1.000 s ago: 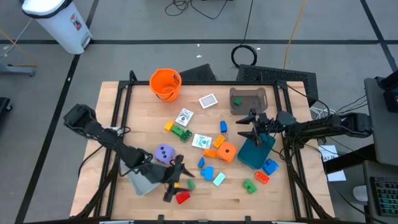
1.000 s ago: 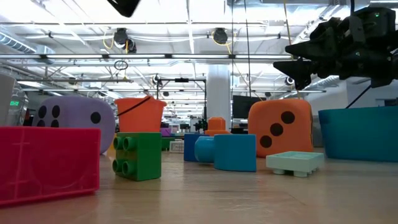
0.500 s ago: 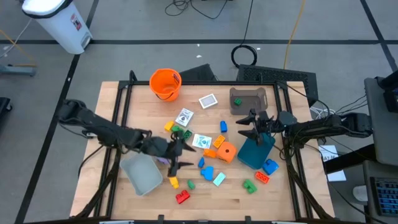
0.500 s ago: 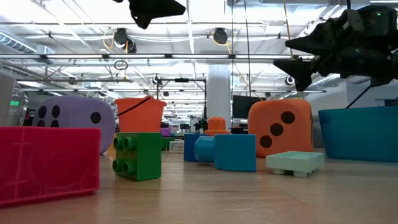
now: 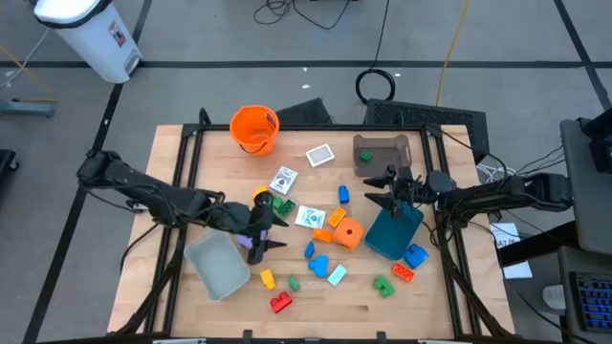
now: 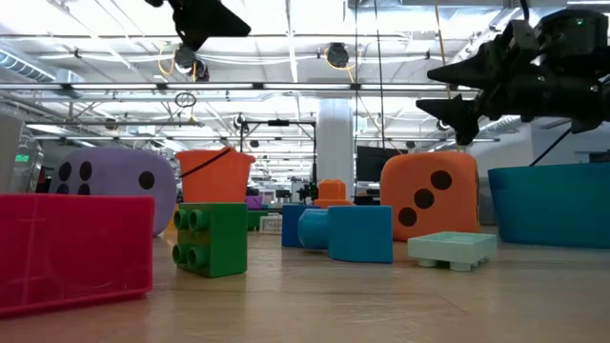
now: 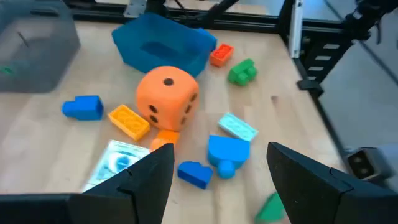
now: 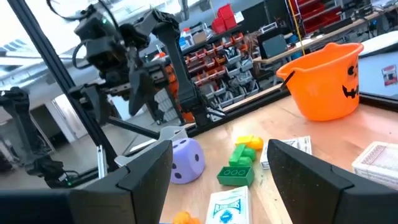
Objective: Pick & Place Toys
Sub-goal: Put the yellow game piece into the black bin
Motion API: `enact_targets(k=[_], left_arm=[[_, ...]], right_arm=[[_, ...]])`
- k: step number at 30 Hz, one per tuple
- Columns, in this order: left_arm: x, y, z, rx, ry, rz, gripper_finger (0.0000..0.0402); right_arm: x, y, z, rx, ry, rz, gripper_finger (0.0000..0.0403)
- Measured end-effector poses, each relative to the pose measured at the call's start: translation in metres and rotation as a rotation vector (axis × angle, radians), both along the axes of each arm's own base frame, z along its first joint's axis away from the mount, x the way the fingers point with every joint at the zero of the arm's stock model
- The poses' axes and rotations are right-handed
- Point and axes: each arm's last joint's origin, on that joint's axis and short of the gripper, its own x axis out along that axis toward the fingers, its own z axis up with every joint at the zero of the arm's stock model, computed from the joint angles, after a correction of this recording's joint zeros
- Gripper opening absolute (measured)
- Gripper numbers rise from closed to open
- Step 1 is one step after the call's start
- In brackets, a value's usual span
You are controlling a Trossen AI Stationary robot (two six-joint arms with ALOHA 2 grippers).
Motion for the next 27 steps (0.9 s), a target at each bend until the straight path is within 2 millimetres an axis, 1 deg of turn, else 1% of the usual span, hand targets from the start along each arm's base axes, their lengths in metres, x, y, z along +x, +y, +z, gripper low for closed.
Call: enact_targets(k=[5, 8, 11, 13, 15, 16, 19, 22, 24, 27], left_arm=[[0.000, -0.013, -0.007, -0.059, 0.040, 0.002, 0.0266], [-0.003, -0.023, -0.007, -0.066, 0.038, -0.003, 0.0266], [-0.008, -0.034, -0.008, -0.045, 0.027, 0.006, 0.0266], [-0.012, -0.041, -0.007, -0.012, 0.010, 0.014, 0.0266], [-0.015, -0.047, -0.006, 0.016, -0.012, 0.020, 0.0266], [-0.015, -0.049, -0.005, 0.024, -0.034, 0.020, 0.0266], [-0.016, -0.054, 0.000, 0.042, -0.085, 0.009, 0.0266], [-0.015, -0.056, 0.002, 0.041, -0.117, 0.023, 0.0266], [-0.015, -0.055, 0.003, 0.046, -0.121, 0.029, 0.0266], [-0.015, -0.054, 0.002, 0.095, -0.126, 0.017, 0.0266]], right_arm=[[0.000, 0.000, 0.000, 0.006, 0.000, 0.002, 0.0254], [0.000, 0.002, 0.002, 0.107, -0.028, 0.030, 0.0254], [0.002, 0.012, 0.010, 0.140, -0.080, 0.152, 0.0254], [0.011, 0.023, 0.024, 0.127, -0.115, 0.225, 0.0254], [0.021, 0.035, 0.045, 0.058, -0.181, 0.263, 0.0254], [0.026, 0.042, 0.054, 0.023, -0.188, 0.272, 0.0254], [0.041, 0.063, 0.074, -0.070, -0.130, 0.250, 0.0254], [0.052, 0.081, 0.096, -0.160, -0.063, 0.198, 0.0254], [0.056, 0.092, 0.102, -0.200, -0.003, 0.176, 0.0254], [0.063, 0.107, 0.102, -0.259, 0.061, 0.135, 0.0254]])
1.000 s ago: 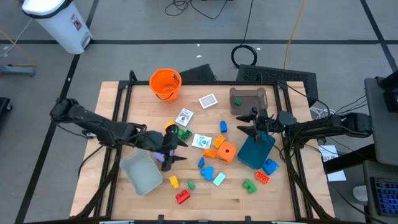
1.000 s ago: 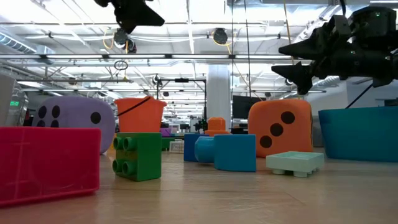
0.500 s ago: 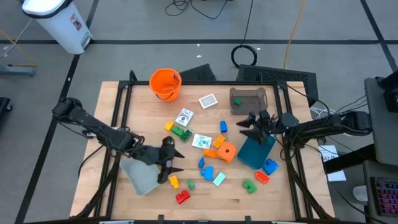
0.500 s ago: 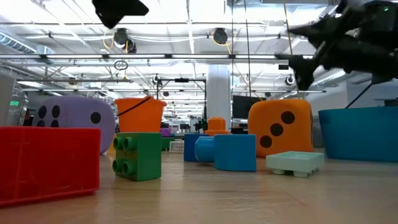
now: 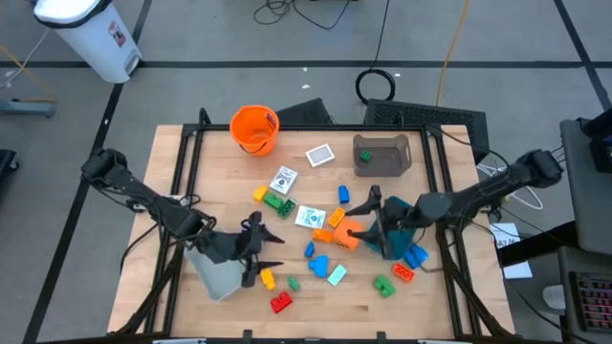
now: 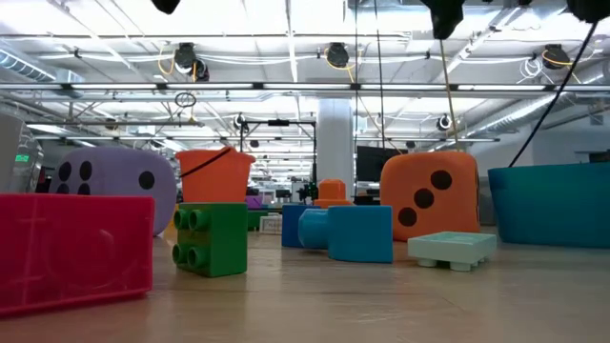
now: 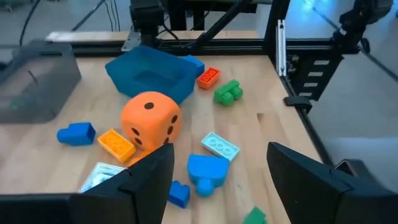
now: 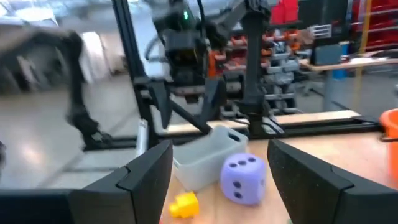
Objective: Pick & Place Toys
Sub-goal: Put the yellow game piece into the black bin
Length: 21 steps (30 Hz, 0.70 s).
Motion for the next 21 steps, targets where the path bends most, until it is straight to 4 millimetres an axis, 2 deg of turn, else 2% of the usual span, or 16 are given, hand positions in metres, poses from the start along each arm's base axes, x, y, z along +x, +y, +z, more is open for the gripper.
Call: enact_targets(k=[3, 6, 13, 18, 21], left_arm=[[0.002, 0.004, 0.000, 0.065, -0.004, -0.011, 0.0266], [0.007, 0.012, 0.002, 0.109, -0.024, 0.003, 0.0266], [0.026, 0.038, 0.010, 0.206, -0.127, 0.077, 0.0266], [0.045, 0.067, 0.008, 0.289, -0.165, 0.167, 0.0266], [0.054, 0.088, 0.001, 0.353, -0.131, 0.219, 0.0266]], right_arm=[[0.008, 0.010, -0.008, -0.060, 0.032, -0.078, 0.0254], [0.019, 0.014, -0.030, -0.107, 0.130, -0.152, 0.0254], [0.038, 0.016, -0.068, -0.243, 0.267, -0.158, 0.0254], [0.040, 0.013, -0.072, -0.404, 0.280, -0.160, 0.0254], [0.037, 0.008, -0.063, -0.464, 0.259, -0.169, 0.0254]])
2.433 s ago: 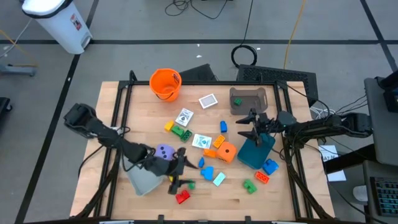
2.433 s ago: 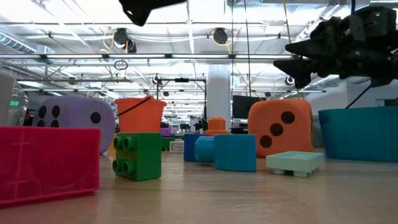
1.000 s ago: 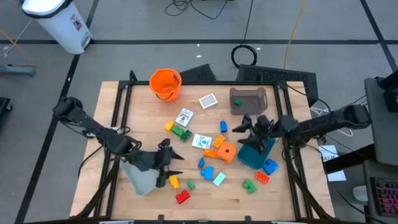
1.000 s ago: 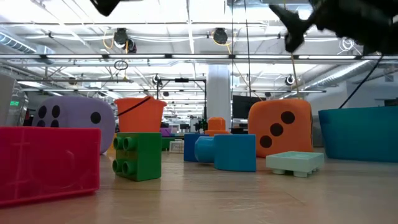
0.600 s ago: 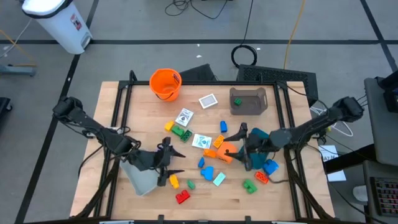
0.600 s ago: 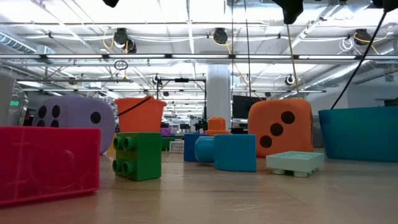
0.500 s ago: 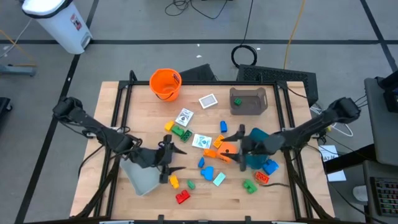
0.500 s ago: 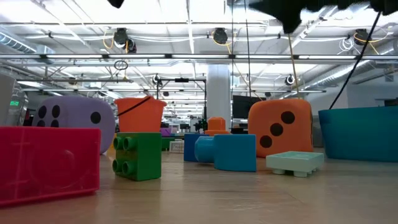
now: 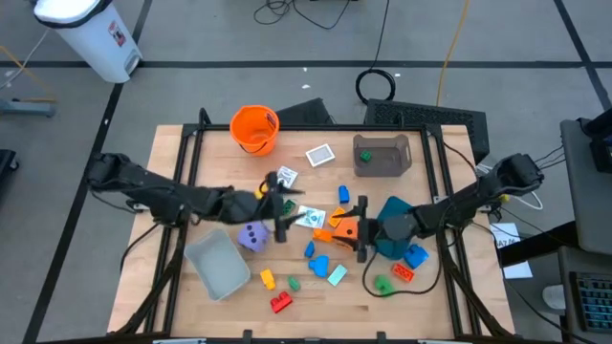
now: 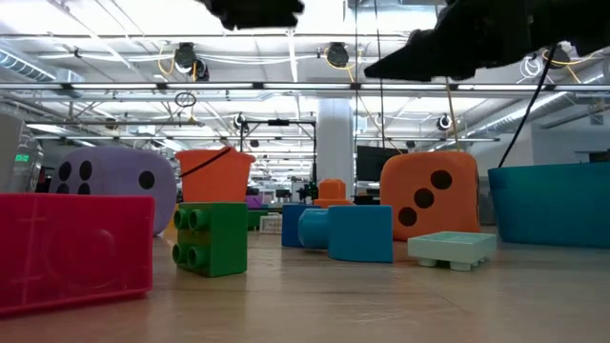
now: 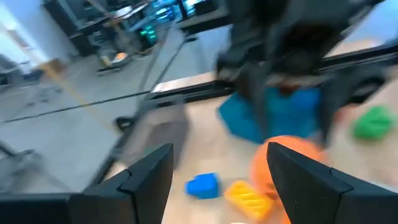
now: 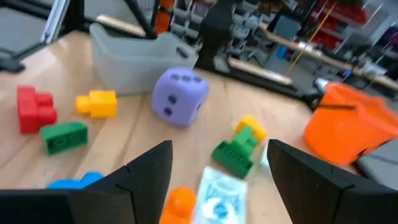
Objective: Pick & Place Toys
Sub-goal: Put the yellow game piece into the black bin
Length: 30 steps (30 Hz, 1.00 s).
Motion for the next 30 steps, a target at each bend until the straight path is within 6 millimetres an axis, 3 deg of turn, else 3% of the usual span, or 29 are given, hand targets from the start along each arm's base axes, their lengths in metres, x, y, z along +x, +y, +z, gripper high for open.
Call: enact_targets(k=[6, 12, 17, 23, 30], left_arm=[[-0.001, 0.046, -0.013, 0.013, 0.155, 0.098, 0.0266], [-0.025, 0.098, -0.031, -0.269, 0.332, 0.396, 0.0266], [-0.046, 0.131, -0.052, -0.459, 0.480, 0.643, 0.0266], [-0.044, 0.149, -0.073, -0.573, 0.552, 0.700, 0.0266], [-0.034, 0.151, -0.101, -0.633, 0.631, 0.738, 0.0266]], right_arm=[[-0.016, -0.019, 0.021, -0.025, 0.020, -0.041, 0.0254], [-0.033, -0.035, 0.030, 0.110, 0.056, -0.125, 0.0254], [-0.036, -0.039, 0.022, 0.179, 0.067, -0.160, 0.0254], [-0.036, -0.043, 0.006, 0.207, -0.003, -0.169, 0.0254], [-0.038, -0.044, 0.003, 0.236, -0.091, -0.161, 0.0254]])
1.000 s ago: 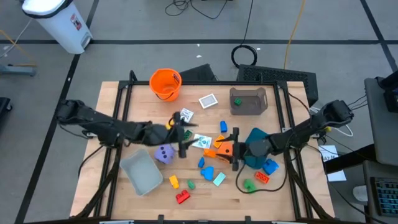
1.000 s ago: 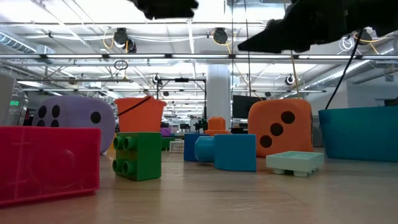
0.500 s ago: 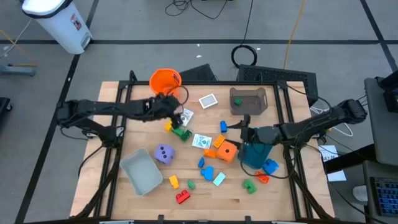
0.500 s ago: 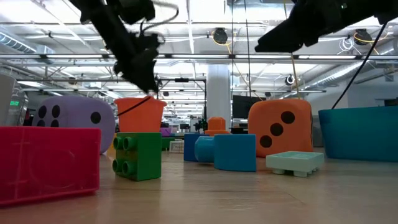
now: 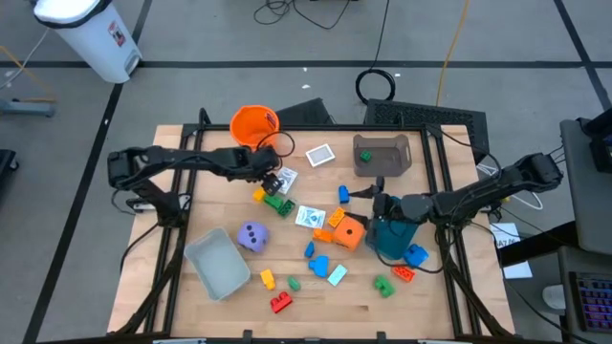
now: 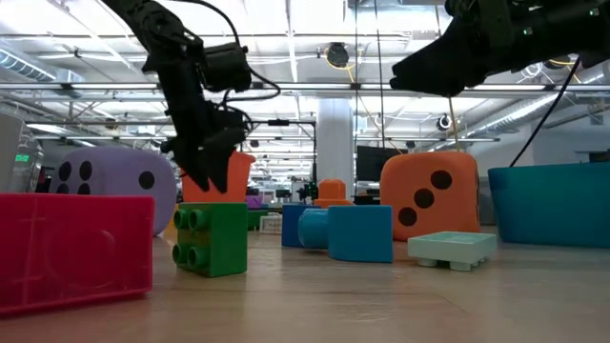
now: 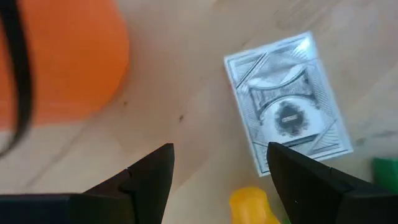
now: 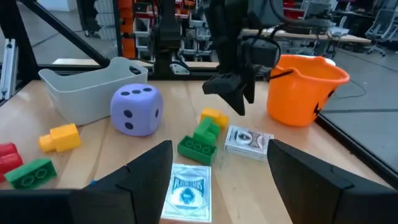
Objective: Pick & Place Toys
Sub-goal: Put the yellow game piece into the black bin
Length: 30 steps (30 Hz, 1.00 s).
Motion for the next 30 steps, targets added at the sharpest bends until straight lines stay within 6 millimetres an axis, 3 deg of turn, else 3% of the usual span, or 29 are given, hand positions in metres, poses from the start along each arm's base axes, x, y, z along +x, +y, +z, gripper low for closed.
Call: enact_targets(k=[6, 30], left_arm=[[0.002, -0.008, -0.009, -0.089, 0.024, 0.011, 0.0266], [-0.002, -0.028, -0.017, -0.174, 0.114, 0.055, 0.0266]], right_arm=[[0.000, 0.000, 0.000, -0.003, -0.006, 0.001, 0.0254], [-0.001, 0.000, -0.002, -0.007, 0.015, 0.001, 0.0254]])
